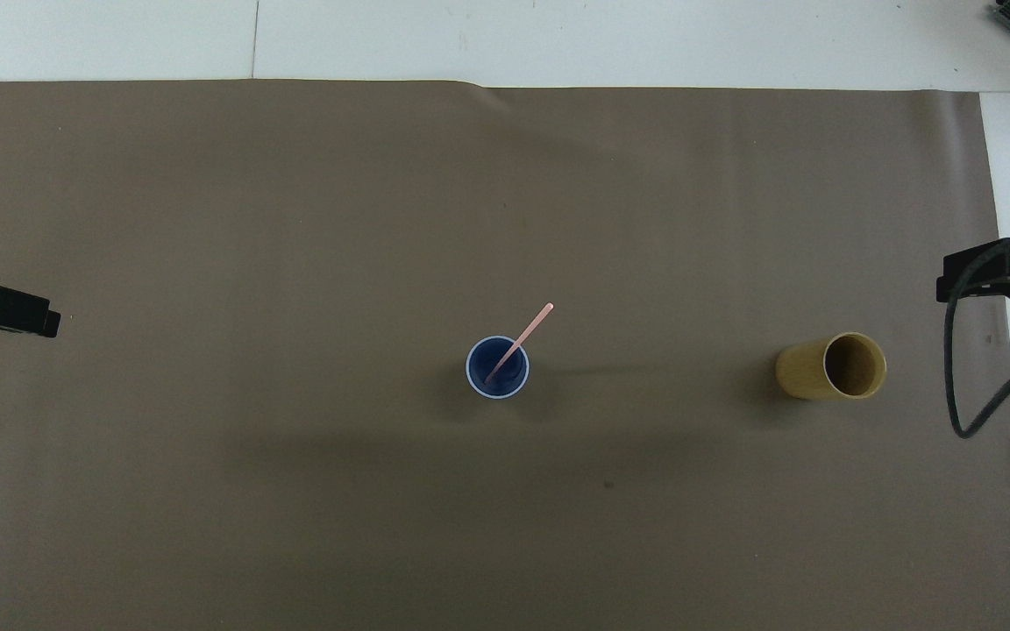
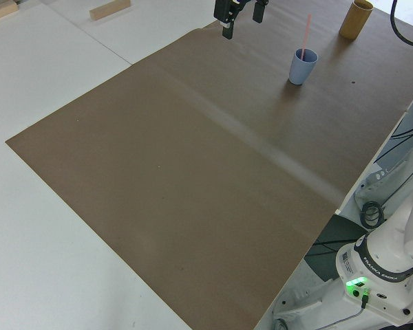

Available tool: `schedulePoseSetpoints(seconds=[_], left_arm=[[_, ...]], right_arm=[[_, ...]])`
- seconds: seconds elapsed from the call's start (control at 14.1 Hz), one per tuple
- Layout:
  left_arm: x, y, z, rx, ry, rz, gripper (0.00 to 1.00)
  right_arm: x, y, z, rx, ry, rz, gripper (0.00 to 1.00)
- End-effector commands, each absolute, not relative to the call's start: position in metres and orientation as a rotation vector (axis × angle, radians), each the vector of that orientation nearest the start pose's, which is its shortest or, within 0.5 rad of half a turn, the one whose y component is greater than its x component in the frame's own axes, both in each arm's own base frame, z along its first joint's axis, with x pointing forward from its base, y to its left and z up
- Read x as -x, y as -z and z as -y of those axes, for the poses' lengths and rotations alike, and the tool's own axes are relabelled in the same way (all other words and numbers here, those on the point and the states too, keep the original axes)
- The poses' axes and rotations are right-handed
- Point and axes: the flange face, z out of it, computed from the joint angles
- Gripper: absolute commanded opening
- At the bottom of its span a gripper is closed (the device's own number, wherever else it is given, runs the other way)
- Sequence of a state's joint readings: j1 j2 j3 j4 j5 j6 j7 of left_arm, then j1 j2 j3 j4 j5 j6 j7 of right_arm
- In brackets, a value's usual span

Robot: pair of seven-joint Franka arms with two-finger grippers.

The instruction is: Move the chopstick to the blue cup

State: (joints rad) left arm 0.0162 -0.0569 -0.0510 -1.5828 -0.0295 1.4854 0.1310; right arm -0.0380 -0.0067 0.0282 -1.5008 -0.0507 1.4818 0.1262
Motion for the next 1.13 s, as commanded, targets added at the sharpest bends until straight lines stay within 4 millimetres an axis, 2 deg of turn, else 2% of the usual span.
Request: schedulePoseSetpoints(seconds=[0.0, 0.35, 0.5, 1.06], left_arm=[[-0.521, -0.648, 0.020, 3.171, -0.062, -0.271, 1.00], [-0.521, -0.648, 0.020, 3.171, -0.062, -0.271, 1.00], [-0.522, -0.648, 0.020, 3.171, -0.065, -0.271, 1.00], [-0.522, -0.648, 0.020, 3.171, -0.065, -0.271, 1.00]], right_arm=[[-0.539, -0.658, 0.015, 3.179, -0.030, -0.177, 1.00], [-0.532, -0.649, 0.011, 3.170, -0.061, -0.170, 1.00], [-0.531, -0.648, 0.009, 3.126, -0.044, -0.169, 1.00], [-0.529, -0.648, 0.008, 3.126, -0.041, -0.164, 1.00]])
